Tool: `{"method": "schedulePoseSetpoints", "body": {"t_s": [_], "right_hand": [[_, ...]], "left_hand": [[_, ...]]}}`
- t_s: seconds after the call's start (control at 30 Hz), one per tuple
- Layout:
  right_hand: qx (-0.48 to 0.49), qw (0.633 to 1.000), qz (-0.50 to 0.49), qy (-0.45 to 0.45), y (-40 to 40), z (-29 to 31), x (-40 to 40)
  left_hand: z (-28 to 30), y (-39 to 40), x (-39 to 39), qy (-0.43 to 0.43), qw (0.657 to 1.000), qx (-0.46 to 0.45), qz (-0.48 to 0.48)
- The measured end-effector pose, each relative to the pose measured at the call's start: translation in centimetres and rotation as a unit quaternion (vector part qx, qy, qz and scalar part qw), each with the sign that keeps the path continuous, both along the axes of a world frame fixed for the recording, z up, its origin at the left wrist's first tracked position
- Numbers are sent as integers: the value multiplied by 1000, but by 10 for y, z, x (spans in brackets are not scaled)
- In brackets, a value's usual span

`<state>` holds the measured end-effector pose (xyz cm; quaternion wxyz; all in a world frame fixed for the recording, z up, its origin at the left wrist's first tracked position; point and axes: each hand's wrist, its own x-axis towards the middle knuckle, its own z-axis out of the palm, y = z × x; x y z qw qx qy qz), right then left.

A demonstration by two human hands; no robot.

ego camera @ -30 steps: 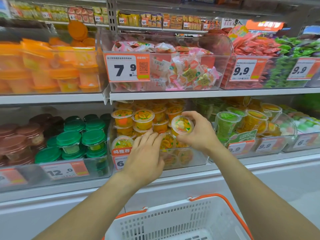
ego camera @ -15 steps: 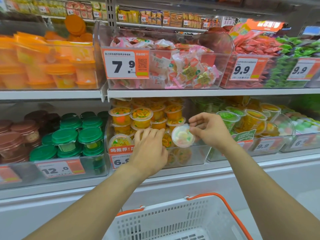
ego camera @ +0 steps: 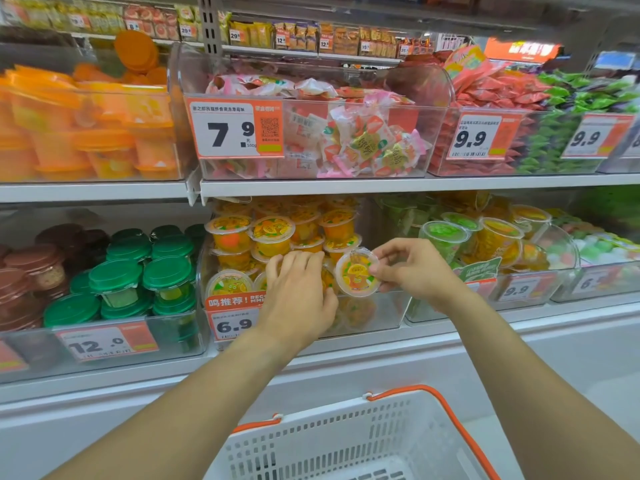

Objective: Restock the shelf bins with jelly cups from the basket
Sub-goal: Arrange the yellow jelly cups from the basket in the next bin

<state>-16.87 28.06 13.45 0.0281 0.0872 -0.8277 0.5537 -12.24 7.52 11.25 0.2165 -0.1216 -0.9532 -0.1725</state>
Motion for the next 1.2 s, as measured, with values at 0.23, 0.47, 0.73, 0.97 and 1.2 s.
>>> {"method": "schedulePoseSetpoints", "body": {"t_s": [0.23, 0.47, 0.73, 0.97, 1.2], "right_hand": [[-150, 987, -20, 56, -27, 3, 1], [-79, 982, -84, 150, -63, -4, -13], [0, 982, -77, 173, -70, -5, -12], [-15, 979, -81, 185, -72, -9, -12], [-9, 980, -86, 182, -76, -9, -16]], "left_hand": [[-4, -8, 1, -6, 999, -35, 17], [-6, -18, 4, 20, 999, -5, 27], [-8, -24, 5, 16, 999, 21, 32], [0, -22, 8, 0, 979, 190, 68], [1, -23, 8, -15, 979, 200, 43]]}}
